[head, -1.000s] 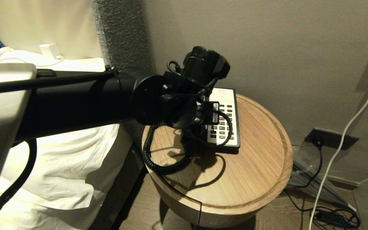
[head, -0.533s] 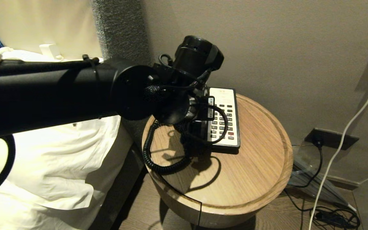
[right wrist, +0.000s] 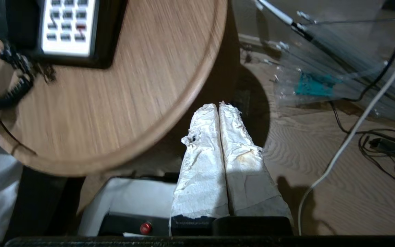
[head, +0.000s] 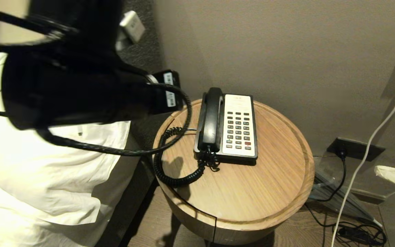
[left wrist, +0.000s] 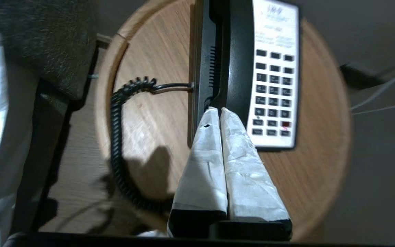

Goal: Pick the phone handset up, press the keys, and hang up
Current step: End the call using the dial pad

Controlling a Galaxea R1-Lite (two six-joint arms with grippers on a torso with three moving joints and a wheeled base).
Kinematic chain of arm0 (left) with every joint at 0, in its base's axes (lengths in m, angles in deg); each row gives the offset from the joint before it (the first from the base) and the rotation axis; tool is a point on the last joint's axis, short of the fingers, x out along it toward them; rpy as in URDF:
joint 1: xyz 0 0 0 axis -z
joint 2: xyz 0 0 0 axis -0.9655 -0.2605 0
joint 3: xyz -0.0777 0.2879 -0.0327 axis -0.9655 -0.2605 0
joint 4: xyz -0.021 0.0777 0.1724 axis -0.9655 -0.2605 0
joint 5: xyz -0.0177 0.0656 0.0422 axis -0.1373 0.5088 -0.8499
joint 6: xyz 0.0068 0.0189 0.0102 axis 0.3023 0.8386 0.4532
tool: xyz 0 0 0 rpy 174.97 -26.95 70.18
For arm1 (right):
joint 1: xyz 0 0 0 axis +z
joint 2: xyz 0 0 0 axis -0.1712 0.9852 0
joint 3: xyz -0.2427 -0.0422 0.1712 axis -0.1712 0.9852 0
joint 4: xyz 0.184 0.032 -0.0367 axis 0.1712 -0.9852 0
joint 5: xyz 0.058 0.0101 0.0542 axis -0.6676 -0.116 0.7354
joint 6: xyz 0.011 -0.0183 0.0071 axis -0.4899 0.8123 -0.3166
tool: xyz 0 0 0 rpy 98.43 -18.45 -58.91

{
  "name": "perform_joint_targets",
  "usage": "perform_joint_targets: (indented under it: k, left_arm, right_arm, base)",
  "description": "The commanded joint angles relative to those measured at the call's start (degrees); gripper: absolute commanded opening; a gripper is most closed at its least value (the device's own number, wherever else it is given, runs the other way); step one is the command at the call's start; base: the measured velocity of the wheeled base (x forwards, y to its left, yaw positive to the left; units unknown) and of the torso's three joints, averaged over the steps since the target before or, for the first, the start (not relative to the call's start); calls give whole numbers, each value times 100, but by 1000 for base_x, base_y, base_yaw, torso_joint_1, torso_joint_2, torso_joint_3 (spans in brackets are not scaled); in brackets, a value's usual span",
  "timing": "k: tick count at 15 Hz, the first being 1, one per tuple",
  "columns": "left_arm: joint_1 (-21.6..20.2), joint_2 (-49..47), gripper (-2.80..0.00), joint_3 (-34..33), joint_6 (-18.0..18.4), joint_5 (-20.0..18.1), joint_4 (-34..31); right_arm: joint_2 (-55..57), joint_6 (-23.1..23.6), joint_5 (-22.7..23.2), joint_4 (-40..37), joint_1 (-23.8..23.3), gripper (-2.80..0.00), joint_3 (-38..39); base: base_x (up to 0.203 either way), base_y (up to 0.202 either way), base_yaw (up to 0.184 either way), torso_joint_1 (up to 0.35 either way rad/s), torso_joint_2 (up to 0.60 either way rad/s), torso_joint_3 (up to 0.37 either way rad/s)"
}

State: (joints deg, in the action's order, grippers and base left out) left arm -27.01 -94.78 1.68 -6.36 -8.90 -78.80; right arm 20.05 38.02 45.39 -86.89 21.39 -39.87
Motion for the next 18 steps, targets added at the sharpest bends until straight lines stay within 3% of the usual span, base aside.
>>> perform_joint_targets:
  k: [1,5,7,10,12,18]
  left_arm:
    - [-328,1581,-280,-750,-204,-281,5]
    - [-1590,3439,-280,-1970,-558,-1173,8]
    - [-2177,4191,-280,-2553,-965,-1710,-15]
    - [-2617,4897,-280,-3385,-1171,-2285,15]
    - [-2679,5020,-280,-3516,-1255,-2512,24]
    - [-2697,5305,-280,-3736,-1245,-2514,24]
  right_arm:
    - [782,24,106,-9,31,-280,-560]
    - [2110,314,193,-48,190,-280,-1713]
    - [2632,583,207,-77,283,-280,-2173]
    - [3309,662,171,-58,560,-280,-2472]
    - [3500,657,132,-45,809,-280,-2505]
    - [3949,644,-90,-88,1059,-280,-2864]
  base:
    - [0,0,0,0,0,0]
    - [0,0,0,0,0,0]
    - [0,0,0,0,0,0]
    - [0,0,0,0,0,0]
    - [0,0,0,0,0,0]
    - [0,0,0,0,0,0]
